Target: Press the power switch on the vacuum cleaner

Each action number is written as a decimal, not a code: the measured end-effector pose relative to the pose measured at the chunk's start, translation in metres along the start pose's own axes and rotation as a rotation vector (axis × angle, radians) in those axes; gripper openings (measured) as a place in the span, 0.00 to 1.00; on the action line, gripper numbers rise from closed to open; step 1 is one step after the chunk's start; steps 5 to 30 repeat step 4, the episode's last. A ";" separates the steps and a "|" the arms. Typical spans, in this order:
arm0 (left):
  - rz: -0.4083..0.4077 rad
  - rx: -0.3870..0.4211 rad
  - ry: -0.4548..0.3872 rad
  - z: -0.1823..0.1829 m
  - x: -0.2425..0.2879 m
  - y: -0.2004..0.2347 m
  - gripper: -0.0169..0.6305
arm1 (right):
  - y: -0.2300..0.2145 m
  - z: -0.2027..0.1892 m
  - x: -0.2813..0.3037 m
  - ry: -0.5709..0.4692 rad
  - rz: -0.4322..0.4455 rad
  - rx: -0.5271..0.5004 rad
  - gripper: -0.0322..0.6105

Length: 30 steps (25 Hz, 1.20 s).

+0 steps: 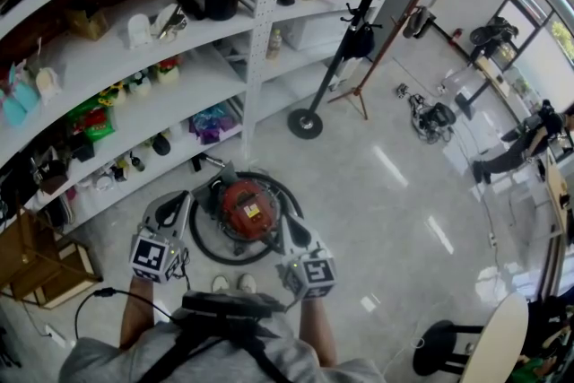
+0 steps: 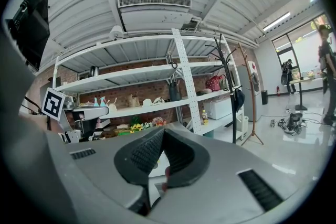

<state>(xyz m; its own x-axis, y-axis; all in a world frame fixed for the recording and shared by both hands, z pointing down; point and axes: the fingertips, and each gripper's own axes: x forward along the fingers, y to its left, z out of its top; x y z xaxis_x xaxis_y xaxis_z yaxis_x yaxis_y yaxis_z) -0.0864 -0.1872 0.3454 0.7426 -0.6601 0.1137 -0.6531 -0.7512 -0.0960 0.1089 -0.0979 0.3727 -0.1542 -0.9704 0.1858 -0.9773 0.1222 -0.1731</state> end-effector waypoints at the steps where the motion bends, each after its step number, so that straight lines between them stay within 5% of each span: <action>1: 0.002 0.004 -0.002 0.000 0.000 0.000 0.04 | -0.001 -0.001 0.000 -0.003 0.004 -0.005 0.07; 30: 0.007 0.010 -0.005 0.000 0.000 0.001 0.04 | -0.001 0.000 0.000 -0.004 0.007 -0.008 0.07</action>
